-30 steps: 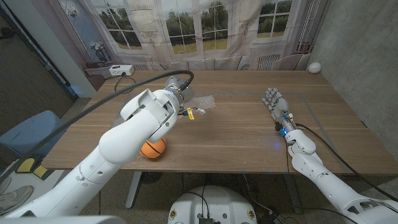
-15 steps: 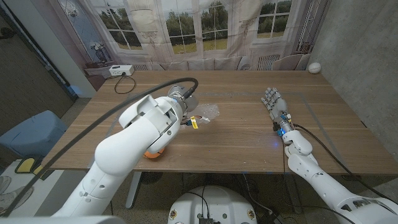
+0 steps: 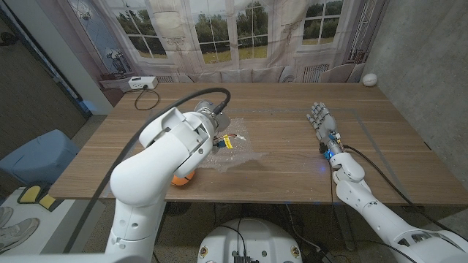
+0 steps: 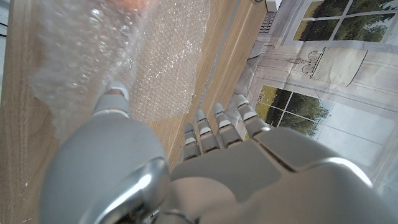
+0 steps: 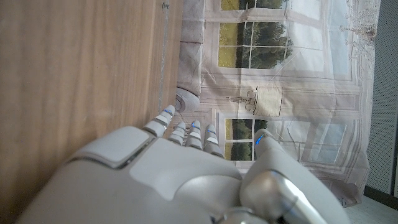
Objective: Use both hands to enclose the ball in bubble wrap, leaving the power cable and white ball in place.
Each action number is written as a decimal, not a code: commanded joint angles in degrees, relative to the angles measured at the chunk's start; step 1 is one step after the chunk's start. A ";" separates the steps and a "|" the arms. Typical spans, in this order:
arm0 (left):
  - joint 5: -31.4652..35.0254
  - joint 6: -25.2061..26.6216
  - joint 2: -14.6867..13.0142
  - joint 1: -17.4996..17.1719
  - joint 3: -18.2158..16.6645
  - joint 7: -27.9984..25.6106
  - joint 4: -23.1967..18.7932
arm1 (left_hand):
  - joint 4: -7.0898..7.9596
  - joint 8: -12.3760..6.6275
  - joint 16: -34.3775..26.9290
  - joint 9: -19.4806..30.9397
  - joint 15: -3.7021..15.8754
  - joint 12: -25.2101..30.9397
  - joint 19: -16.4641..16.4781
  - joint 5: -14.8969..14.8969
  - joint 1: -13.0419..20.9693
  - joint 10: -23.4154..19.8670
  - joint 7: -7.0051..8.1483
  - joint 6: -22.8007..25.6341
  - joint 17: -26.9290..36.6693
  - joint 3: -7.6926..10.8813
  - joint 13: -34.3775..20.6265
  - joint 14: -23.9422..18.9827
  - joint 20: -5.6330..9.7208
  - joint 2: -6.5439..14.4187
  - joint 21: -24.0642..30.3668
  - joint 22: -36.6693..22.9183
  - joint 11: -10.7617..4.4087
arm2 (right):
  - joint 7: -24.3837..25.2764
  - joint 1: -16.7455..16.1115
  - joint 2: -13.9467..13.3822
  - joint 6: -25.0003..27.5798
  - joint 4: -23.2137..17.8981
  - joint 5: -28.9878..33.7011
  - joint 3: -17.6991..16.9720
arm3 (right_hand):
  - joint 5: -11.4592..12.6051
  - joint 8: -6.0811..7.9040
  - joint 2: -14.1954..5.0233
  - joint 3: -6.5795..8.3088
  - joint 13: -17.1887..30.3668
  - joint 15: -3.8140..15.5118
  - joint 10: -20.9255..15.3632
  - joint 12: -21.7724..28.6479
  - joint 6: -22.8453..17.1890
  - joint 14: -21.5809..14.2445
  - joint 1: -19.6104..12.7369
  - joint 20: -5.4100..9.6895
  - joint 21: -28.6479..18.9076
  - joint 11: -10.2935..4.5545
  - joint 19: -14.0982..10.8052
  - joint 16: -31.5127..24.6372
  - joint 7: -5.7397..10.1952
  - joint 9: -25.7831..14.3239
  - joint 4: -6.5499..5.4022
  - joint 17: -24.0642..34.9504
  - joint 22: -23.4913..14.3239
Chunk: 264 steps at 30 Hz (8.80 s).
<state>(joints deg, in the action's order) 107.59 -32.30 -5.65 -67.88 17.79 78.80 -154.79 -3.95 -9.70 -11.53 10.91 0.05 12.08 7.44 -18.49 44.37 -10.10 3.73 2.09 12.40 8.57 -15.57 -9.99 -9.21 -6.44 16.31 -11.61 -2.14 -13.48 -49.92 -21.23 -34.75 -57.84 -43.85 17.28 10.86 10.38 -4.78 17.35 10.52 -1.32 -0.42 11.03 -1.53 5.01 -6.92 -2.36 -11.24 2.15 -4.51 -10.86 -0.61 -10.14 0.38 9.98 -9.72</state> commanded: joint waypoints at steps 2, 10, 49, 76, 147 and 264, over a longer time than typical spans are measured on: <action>-3.03 -4.78 11.67 -1.76 -4.71 0.16 0.44 | 3.04 -0.33 -0.17 -0.18 -0.32 0.07 -0.63 -2.13 -4.34 2.54 0.98 -6.05 0.53 -2.91 -0.41 1.64 0.65 0.60 -0.46 -0.26 1.33 | -1.00 1.67 0.62 0.25 2.01 0.00 0.40 | 0.44 0.29 -0.11 -0.01 0.16 -0.12 -0.33 0.03 -0.07 -0.40 0.10 -0.11 -0.34 -0.05 -0.53 -0.23 0.11 -0.17 0.24 0.34 -0.31; 5.00 30.82 -5.13 -17.23 -1.49 -43.89 2.42 | 10.60 -3.22 -1.69 -0.45 0.11 2.23 2.01 1.69 -14.03 -1.90 2.36 2.85 0.30 -3.12 0.47 -2.18 -1.72 11.51 0.35 -0.38 1.97 | 2.52 1.44 -2.43 1.71 -0.94 6.28 3.18 | 0.45 1.01 -0.04 -0.03 0.16 -0.20 -0.94 0.23 -2.19 -0.34 0.13 -0.22 -0.27 0.40 -0.54 -0.11 0.90 -0.17 0.31 0.34 -0.31; 20.61 84.01 11.69 -33.33 16.65 -87.73 23.86 | 10.17 -0.30 0.69 -0.61 -7.93 -0.36 -9.92 7.18 -27.59 15.84 4.86 -11.48 -1.77 -7.89 3.77 16.02 -3.21 11.17 -4.60 0.28 4.90 | 5.45 12.54 -3.57 -6.15 7.07 24.96 12.46 | 0.55 0.31 4.07 -1.97 0.18 -2.66 -0.38 -0.04 -1.51 -0.84 0.38 -3.84 0.17 0.17 0.47 -0.26 3.29 -0.17 1.80 0.39 -0.28; 23.32 84.81 29.91 -39.47 12.06 -74.22 25.00 | 6.95 -1.19 0.17 -0.40 -9.40 0.25 -6.14 7.64 -24.09 16.08 3.13 -12.33 -1.69 -6.69 3.44 13.29 -3.35 10.85 -2.90 -0.16 6.32 | 1.05 20.68 -0.32 -15.79 18.42 24.69 14.03 | 1.15 0.70 5.29 -2.49 0.17 -2.75 -1.52 0.29 -2.98 -2.37 -0.48 -3.01 -0.29 0.28 -0.99 -0.54 3.74 -0.22 2.99 0.39 -0.31; 8.60 80.66 4.32 -22.29 2.41 -58.58 30.08 | -0.39 -0.85 0.43 -0.19 -8.83 -0.05 -4.18 7.29 -22.21 15.85 6.00 -9.74 -1.41 -4.81 3.08 12.73 -3.32 6.48 -3.13 -0.27 4.96 | 15.72 10.79 -5.03 1.65 -4.94 28.69 12.51 | 1.67 0.46 4.99 -2.92 0.19 -3.22 -1.69 0.21 -2.84 -2.50 -0.55 -2.82 -0.19 0.47 -1.08 -0.32 3.95 -0.28 3.39 0.50 -0.37; -53.00 80.59 -18.14 3.75 13.07 -133.27 42.67 | -5.54 -21.19 -13.05 5.01 13.23 17.67 53.76 7.84 33.94 -38.88 -7.93 45.17 6.63 18.66 -10.78 -58.68 21.23 14.63 25.10 -1.48 0.07 | 13.62 10.60 -7.65 0.44 -9.72 27.04 10.05 | 1.15 1.65 -5.16 2.85 0.16 1.12 -7.49 0.89 -8.72 -7.16 -6.91 0.29 -0.60 -0.91 -4.60 -0.59 4.84 -0.30 4.96 0.26 -0.35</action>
<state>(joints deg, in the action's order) 63.17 55.25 -20.99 -71.49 31.38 -49.40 -115.61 -3.67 -30.49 -24.79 15.82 -0.71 29.63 64.23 -10.78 46.94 -46.97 4.39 38.38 18.77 21.08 -25.95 -58.76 9.48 -22.73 40.98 -12.93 0.46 3.16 -40.01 -29.33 -33.30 -67.52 -13.93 27.60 12.20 11.71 -8.54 19.10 10.52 -0.96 -6.99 11.47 -9.24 -1.64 -12.79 -3.00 -11.45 1.54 -8.91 -11.47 4.06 -10.25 5.16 10.12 -9.86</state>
